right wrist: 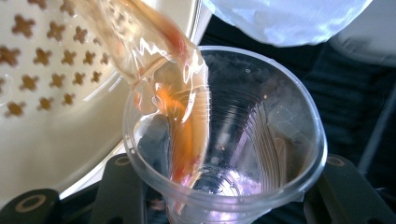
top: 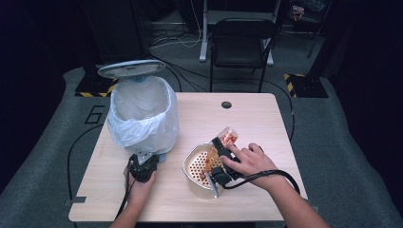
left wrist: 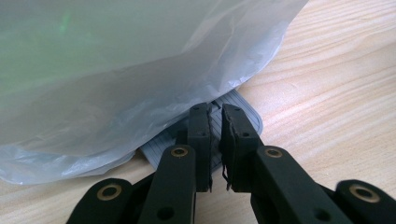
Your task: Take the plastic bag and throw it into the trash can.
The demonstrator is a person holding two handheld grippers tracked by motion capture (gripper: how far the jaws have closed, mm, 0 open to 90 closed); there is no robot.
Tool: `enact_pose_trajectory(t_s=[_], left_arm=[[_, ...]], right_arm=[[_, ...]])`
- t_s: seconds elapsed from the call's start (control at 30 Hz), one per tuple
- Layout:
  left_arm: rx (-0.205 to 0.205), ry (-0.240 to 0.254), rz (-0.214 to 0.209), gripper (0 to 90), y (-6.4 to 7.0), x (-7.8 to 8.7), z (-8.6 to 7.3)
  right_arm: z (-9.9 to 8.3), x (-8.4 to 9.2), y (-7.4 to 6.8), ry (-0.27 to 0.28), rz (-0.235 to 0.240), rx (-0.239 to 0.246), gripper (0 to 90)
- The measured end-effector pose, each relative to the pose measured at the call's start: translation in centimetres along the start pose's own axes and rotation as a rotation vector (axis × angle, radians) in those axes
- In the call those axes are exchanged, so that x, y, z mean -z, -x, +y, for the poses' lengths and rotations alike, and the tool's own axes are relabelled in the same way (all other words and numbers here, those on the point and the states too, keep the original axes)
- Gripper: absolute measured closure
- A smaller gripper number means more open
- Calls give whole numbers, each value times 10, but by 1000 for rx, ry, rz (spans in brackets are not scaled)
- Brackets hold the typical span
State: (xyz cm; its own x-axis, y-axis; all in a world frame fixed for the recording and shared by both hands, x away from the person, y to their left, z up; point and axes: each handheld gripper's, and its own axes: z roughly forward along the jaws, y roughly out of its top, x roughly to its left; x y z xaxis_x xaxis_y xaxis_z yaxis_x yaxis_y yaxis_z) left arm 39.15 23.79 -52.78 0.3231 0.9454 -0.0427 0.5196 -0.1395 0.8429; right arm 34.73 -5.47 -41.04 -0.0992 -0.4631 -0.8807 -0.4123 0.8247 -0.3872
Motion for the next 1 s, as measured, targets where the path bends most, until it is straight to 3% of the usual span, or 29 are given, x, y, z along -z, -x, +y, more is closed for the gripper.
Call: enact_pose_trajectory(t_s=[0.03,0.07,0.17,0.27,0.3,0.33,0.37,0.73,1.0], left_arm=[[0,0,0,824,0,0,0],[0,0,0,824,0,0,0],[0,0,0,824,0,0,0],[-1,-1,0,824,0,0,0],[-1,-1,0,824,0,0,0],[0,-1,0,824,0,0,0],[0,-1,0,825,0,0,0],[0,-1,0,824,0,0,0],[-1,-4,-1,824,0,0,0]], right_arm=[[0,0,0,0,0,0,489],[1,2,1,-9,-20,54,489],[5,6,-2,-13,-86,121,489],[6,7,-3,-21,-118,152,489],[10,4,-19,21,-128,-64,489],[6,9,-5,-22,-92,174,488],[7,8,-9,-12,-98,151,488],[6,7,-7,-7,-84,145,487],[6,7,-9,5,-100,118,487]])
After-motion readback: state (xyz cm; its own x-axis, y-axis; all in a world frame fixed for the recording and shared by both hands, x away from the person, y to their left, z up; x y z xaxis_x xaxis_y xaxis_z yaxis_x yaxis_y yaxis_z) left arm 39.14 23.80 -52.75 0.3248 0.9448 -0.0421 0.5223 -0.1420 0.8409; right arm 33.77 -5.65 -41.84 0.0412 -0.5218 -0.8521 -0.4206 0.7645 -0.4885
